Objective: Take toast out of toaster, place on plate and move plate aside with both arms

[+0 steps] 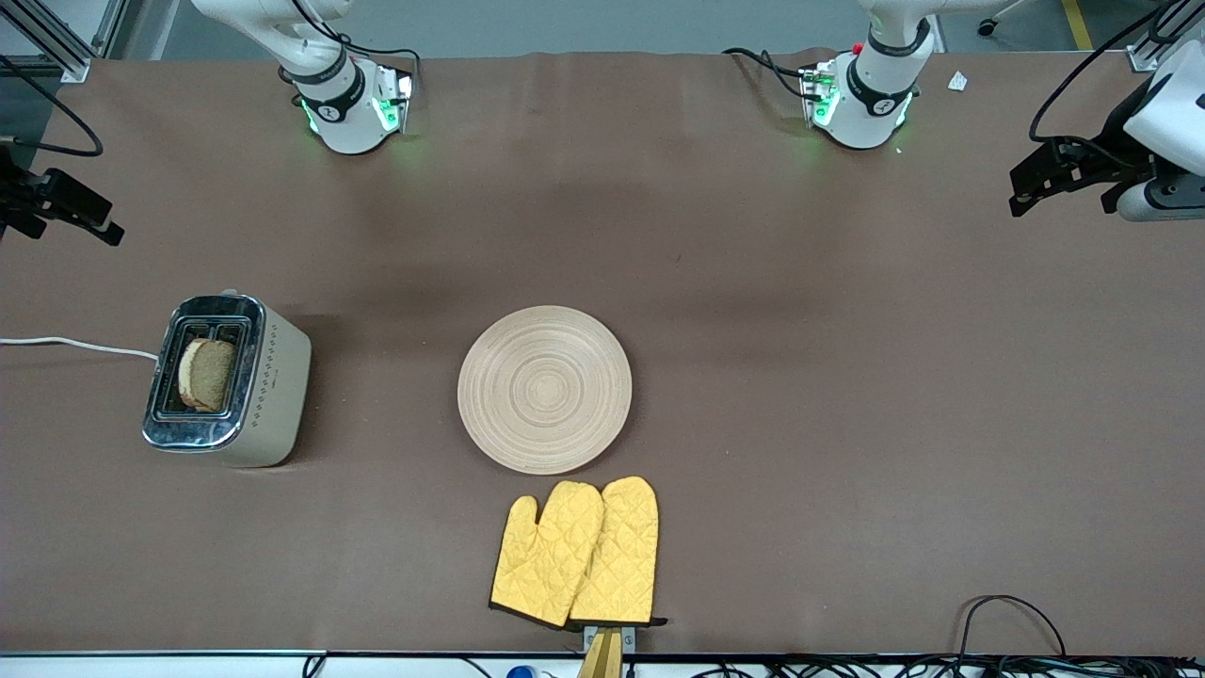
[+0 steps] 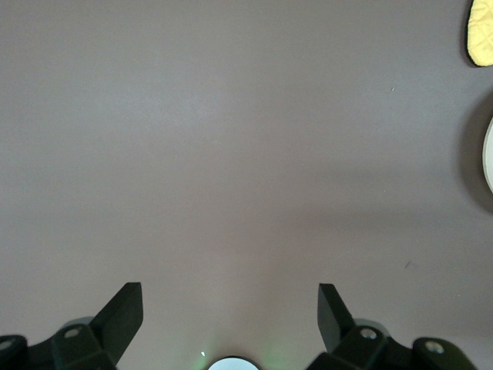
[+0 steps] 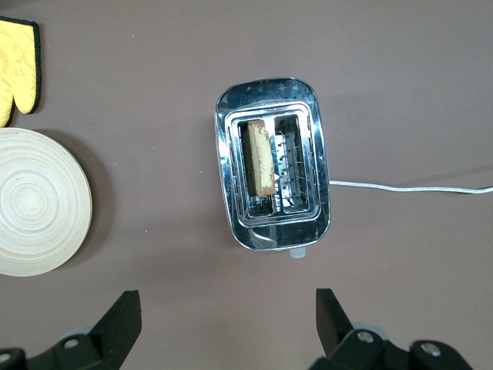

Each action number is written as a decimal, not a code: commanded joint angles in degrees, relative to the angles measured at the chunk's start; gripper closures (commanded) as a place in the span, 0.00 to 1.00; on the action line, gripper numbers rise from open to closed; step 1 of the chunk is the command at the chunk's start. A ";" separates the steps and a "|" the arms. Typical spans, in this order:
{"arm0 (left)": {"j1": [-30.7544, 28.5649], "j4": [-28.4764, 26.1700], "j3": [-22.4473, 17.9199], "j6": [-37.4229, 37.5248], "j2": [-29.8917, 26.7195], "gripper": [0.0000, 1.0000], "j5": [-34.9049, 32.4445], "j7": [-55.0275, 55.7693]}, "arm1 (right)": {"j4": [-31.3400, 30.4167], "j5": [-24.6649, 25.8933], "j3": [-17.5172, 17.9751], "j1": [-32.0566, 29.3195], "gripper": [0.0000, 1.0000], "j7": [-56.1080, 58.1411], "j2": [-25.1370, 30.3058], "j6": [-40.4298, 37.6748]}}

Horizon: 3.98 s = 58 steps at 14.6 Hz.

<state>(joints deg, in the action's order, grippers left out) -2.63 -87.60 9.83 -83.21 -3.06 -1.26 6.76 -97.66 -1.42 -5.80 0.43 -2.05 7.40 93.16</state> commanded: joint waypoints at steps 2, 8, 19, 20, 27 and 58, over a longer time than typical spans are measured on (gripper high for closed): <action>0.00 1.56 0.19 1.12 0.60 0.00 -1.20 -0.96 | 1.24 0.28 0.09 -0.34 0.00 0.20 -0.46 -0.70; 0.70 4.72 0.28 0.94 3.67 0.00 -0.59 -1.22 | 1.15 -0.16 0.00 -0.43 0.00 0.20 -4.40 3.86; 0.17 4.72 0.54 -5.11 15.35 0.00 14.95 -1.14 | 1.15 0.10 -0.09 -1.92 0.00 0.29 -25.32 16.17; 0.35 4.72 0.54 -6.25 16.32 0.00 15.92 -1.14 | 1.15 0.01 -0.09 -2.01 0.01 0.29 -26.20 16.52; 1.05 4.72 2.03 -13.90 23.18 0.00 20.58 -3.86 | 1.15 -0.51 0.00 -1.92 0.77 0.12 -27.00 16.26; 2.11 4.28 5.55 -24.19 35.93 0.05 37.11 -20.21 | 21.18 3.70 -0.09 37.18 0.96 -53.92 -45.01 9.76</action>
<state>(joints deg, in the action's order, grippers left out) -0.33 -84.05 15.26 -107.08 32.08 33.54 -12.54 -81.15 0.28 -5.18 36.30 -52.14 -33.83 103.64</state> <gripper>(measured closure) 0.044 0.934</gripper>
